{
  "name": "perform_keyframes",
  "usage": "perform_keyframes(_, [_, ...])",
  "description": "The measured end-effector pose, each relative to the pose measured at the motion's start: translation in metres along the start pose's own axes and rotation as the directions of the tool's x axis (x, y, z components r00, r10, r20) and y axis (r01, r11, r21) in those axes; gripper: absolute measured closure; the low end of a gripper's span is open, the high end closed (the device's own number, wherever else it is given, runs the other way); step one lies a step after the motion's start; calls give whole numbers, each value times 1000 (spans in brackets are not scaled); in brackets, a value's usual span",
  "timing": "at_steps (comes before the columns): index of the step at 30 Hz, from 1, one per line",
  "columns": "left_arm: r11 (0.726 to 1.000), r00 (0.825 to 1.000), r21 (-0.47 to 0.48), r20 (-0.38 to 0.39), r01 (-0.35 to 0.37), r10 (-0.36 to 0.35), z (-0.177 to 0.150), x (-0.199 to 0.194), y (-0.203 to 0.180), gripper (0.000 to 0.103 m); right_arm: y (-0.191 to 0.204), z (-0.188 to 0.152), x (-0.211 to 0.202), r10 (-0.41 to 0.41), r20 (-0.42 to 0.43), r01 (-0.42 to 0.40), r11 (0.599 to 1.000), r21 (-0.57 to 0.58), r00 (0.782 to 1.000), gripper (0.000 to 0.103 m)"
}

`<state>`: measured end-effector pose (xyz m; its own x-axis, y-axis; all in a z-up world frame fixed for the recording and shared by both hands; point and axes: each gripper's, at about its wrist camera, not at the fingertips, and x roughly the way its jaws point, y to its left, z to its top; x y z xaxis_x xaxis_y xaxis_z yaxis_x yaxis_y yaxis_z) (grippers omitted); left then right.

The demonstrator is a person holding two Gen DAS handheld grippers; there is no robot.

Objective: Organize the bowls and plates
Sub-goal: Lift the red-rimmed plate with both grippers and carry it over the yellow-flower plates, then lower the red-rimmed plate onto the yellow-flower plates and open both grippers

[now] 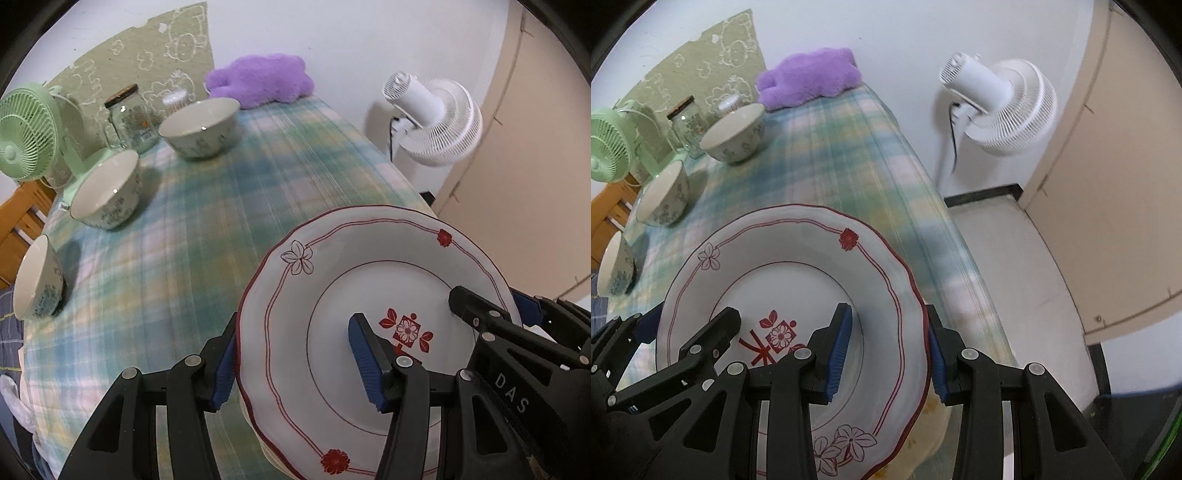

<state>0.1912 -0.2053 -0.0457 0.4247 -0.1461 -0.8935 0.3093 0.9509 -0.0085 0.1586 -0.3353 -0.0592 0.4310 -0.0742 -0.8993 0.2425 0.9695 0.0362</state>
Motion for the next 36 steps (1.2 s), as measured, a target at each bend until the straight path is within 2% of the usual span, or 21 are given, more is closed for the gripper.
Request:
perform_keyframes(7, [999, 999, 31, -36, 14, -13, -15, 8, -11, 46, -11, -18, 9, -21, -23, 21, 999, 32, 1000, 61])
perform_keyframes(11, [999, 998, 14, -58, 33, -32, -16, 14, -10, 45, -14, -23, 12, -25, -28, 26, 999, 44, 999, 61])
perform_keyframes(18, [1000, 999, 27, -51, 12, -10, -16, 16, -14, 45, -13, -20, 16, -39, -23, 40, 998, 42, 999, 61])
perform_keyframes(20, [997, 998, 71, -55, -15, 19, -18, 17, -20, 46, -15, -19, 18, -42, -34, 44, 998, 42, 999, 61])
perform_keyframes(24, [996, 998, 79, -43, -34, 37, -19, 18, -20, 46, -25, -18, 19, 6, -52, -2, 998, 70, 999, 62])
perform_keyframes(28, [996, 998, 77, -43, -39, 42, -16, 19, -20, 46, -22, -17, 12, 10, -30, -8, 999, 46, 999, 63])
perform_keyframes(31, [997, 998, 72, -44, -41, 44, -16, 20, -18, 43, -21, -15, 12, -22, -29, 23, 999, 36, 999, 73])
perform_keyframes(36, [998, 998, 58, -56, -31, 35, -16, 19, -11, 40, -15, -13, 14, -27, -31, 26, 1000, -2, 999, 77])
